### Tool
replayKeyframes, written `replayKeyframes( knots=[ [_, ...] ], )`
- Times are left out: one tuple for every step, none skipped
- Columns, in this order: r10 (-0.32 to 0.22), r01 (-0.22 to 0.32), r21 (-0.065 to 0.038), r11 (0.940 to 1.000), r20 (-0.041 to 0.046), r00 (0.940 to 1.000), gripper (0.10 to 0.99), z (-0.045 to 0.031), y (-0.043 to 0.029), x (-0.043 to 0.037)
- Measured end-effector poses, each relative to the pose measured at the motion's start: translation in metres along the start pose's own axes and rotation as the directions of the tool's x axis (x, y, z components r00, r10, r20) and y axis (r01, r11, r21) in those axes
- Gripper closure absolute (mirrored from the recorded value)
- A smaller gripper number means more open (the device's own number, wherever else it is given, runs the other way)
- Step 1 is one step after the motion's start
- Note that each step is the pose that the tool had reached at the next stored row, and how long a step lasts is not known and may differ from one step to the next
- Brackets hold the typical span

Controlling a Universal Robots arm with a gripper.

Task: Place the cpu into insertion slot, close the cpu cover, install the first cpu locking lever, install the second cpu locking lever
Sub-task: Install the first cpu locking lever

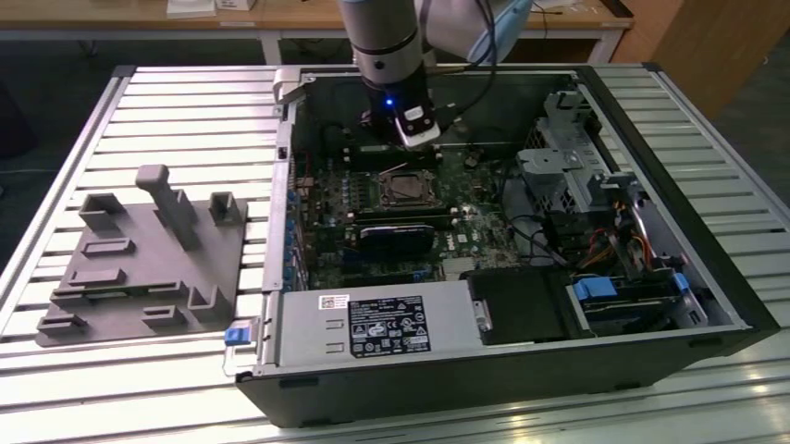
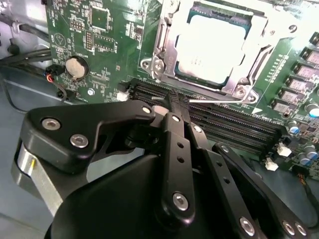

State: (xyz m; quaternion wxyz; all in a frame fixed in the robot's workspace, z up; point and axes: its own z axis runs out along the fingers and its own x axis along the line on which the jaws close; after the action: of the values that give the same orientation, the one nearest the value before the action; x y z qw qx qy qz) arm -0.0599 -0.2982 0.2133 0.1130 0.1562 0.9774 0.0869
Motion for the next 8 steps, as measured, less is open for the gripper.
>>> replayKeyframes(
  knots=[
    [0.001,-0.001,0.000,1.0000,0.0005,1.0000,0.980,0.0003,0.0002,0.0005],
    [0.002,-0.002,0.000,1.0000,0.0016,1.0000,0.980,0.0006,0.0002,0.0010],
    [0.003,-0.003,0.000,1.0000,0.0030,1.0000,0.980,0.0010,0.0001,0.0014],
    [0.004,-0.004,0.000,1.0000,0.0048,1.0000,0.980,0.0013,0.0000,0.0018],
    [0.006,-0.006,-0.001,1.0000,0.0066,1.0000,0.980,0.0018,-0.0002,0.0022],
    [0.008,-0.008,-0.001,1.0000,0.0085,0.9999,0.980,0.0022,-0.0004,0.0026],
    [0.010,-0.010,-0.001,1.0000,0.0104,0.9999,0.980,0.0027,-0.0005,0.0029],
    [0.012,-0.012,-0.001,0.9999,0.0123,0.9998,0.980,0.0031,-0.0006,0.0031]
  ],
)
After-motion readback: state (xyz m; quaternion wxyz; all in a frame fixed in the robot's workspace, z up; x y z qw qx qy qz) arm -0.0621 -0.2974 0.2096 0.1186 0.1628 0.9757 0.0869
